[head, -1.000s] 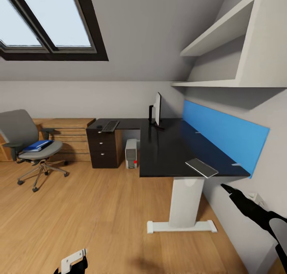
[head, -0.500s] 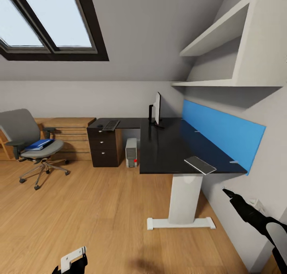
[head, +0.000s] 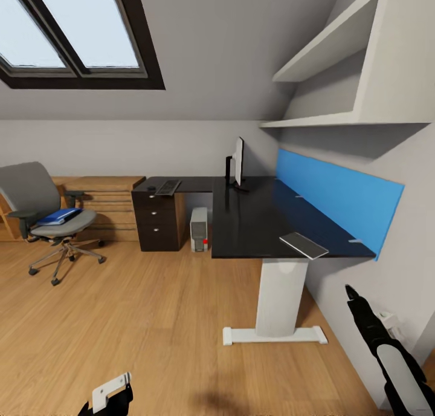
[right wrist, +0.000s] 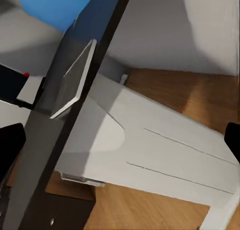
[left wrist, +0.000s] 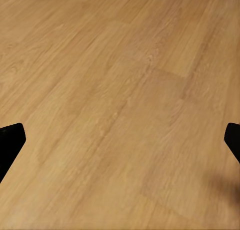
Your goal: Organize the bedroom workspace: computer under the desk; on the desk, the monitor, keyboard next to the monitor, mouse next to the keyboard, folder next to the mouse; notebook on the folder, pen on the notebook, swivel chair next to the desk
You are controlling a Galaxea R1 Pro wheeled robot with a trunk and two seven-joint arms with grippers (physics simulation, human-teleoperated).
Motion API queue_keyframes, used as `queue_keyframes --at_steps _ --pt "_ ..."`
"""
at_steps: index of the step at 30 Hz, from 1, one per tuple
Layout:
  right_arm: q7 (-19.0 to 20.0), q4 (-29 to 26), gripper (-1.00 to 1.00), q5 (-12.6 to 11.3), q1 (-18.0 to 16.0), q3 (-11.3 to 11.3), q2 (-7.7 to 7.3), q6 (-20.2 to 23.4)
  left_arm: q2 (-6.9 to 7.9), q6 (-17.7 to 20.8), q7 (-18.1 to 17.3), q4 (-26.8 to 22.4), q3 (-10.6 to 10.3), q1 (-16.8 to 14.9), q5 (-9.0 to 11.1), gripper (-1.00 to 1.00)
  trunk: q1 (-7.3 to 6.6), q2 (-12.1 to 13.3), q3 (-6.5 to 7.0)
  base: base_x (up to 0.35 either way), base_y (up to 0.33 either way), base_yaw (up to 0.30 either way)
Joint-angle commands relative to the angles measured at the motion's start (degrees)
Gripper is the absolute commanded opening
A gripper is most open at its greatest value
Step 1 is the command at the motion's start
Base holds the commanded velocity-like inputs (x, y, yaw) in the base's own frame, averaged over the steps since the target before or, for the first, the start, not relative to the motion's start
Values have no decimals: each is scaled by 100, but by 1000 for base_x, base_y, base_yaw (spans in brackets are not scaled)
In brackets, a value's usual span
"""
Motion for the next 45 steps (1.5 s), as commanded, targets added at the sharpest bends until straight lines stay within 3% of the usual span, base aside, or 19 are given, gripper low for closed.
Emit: queue_keyframes --at_steps 1,5,7,8,11,12,18,23,26,27,30,45 --pt "-29 1 100 -45 -2 0 5 10 -1 2 12 -9 0 1 40 100 22 -44 -23 0 0 0" --pt "-23 27 100 -294 -3 11 27 1 -4 2 14 -4 0 1 42 100 110 -205 -95 0 0 0" --pt "-22 33 100 -671 -3 14 32 95 -5 2 15 3 0 1 45 100 154 -285 -131 0 0 0" --pt "-16 40 100 -1322 -3 15 31 385 -9 2 15 8 0 1 43 100 176 -325 -149 0 0 0" --pt "-14 47 100 -1771 -3 10 31 664 -9 2 15 14 0 1 44 100 242 -445 -203 0 0 0" --pt "-13 51 100 -2022 -3 4 31 827 -8 2 15 20 0 1 45 100 264 -485 -221 0 0 0" --pt "7 52 100 -2526 -3 0 37 1078 -10 2 15 33 0 1 43 100 396 -726 -329 0 0 0" --pt "24 44 100 -2653 -3 7 39 1125 -9 2 10 100 0 1 37 100 396 -726 -329 0 0 0" --pt "24 43 100 -2576 -3 37 39 1123 -8 2 8 122 0 1 36 100 396 -726 -329 0 0 0" --pt "29 42 100 -2418 -3 70 40 1118 -5 2 3 152 0 1 37 100 396 -726 -329 0 0 0" --pt "47 26 100 -2296 -3 85 41 1117 0 -1 -9 215 0 1 33 100 396 -726 -329 0 0 0" --pt "273 -8 100 -2254 -3 109 48 1169 3 -5 -16 295 0 1 30 100 396 -726 -329 202 0 0"
